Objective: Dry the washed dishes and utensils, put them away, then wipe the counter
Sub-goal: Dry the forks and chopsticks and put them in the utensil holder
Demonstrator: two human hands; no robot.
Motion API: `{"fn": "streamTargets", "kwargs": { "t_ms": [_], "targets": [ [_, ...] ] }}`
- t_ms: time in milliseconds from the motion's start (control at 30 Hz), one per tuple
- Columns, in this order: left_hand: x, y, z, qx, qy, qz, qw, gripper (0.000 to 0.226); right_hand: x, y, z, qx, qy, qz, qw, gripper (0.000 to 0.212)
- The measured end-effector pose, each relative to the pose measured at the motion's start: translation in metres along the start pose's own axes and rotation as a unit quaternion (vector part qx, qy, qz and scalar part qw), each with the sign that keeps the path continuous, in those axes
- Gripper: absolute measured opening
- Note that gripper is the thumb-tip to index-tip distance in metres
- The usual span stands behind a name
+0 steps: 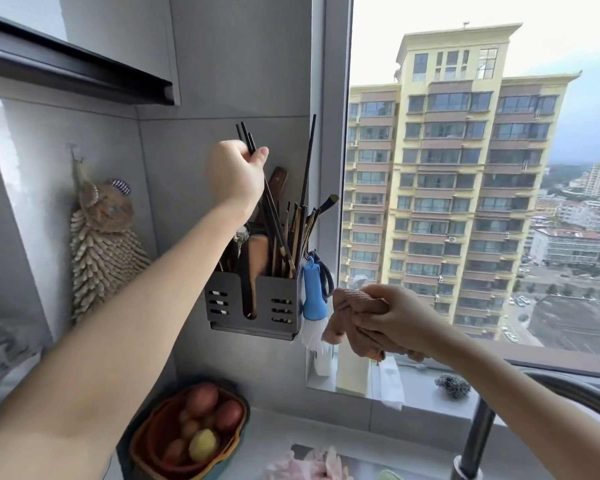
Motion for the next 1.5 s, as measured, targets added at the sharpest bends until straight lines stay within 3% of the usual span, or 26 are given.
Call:
{"fn": "streamTargets", "kwargs": {
  "t_ms": [133, 267, 400, 633, 767, 933, 1100, 1167, 1300, 1500],
  "targets": [
    [-0.003, 0.003, 0.001, 0.069, 0.004, -0.026, 0.997, 0.051, -0.002, 0.002, -0.003, 0.007, 0.003, 0.001, 1.0, 0.016],
    [-0.001, 0.008, 0.002, 0.127, 0.067, -0.039, 0.989, 0.033, -0.005, 0.003, -0.006, 0.018, 0.006, 0.007, 1.0, 0.021],
    [0.009, 0.004, 0.0, 0.177, 0.099, -0.03, 0.979, 0.035, -0.007, 0.005, -0.011, 0.03, 0.014, 0.007, 0.999, 0.02],
    [0.007, 0.013, 0.012, 0.137, 0.088, -0.004, 0.987, 0.03, -0.008, 0.009, -0.009, 0.037, 0.017, 0.014, 0.999, 0.02],
    [-0.011, 0.033, 0.028, 0.133, 0.061, 0.088, 0.985, 0.028, -0.01, 0.011, -0.007, 0.03, 0.013, 0.02, 0.999, 0.018],
    [-0.026, 0.053, 0.053, 0.097, -0.063, 0.218, 0.969, 0.026, -0.015, 0.014, -0.009, 0.025, 0.012, 0.019, 0.999, 0.014],
    [-0.048, 0.053, 0.057, 0.045, -0.147, 0.258, 0.954, 0.018, -0.031, 0.014, -0.02, 0.041, 0.016, 0.009, 0.999, 0.022],
    [-0.056, 0.045, 0.052, 0.049, -0.124, 0.234, 0.963, 0.031, -0.044, 0.01, -0.027, 0.072, 0.014, 0.002, 0.997, 0.022],
    [-0.091, 0.022, 0.022, 0.08, -0.015, 0.193, 0.978, 0.035, -0.085, 0.0, -0.04, 0.186, 0.006, 0.024, 0.982, 0.024],
    [-0.185, 0.027, -0.04, -0.052, 0.006, 0.349, 0.936, 0.018, -0.175, -0.018, -0.07, 0.332, 0.077, 0.019, 0.94, 0.023]
  ]
}}
Point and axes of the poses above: each hand's wrist, its own x-axis towards the middle knuckle, its own y-axis out of the palm, z = x × y, the point moved 1 cm from there along x, towards the middle knuckle, and after that the axes turned 4 degrees about z, right-handed, at the moved point
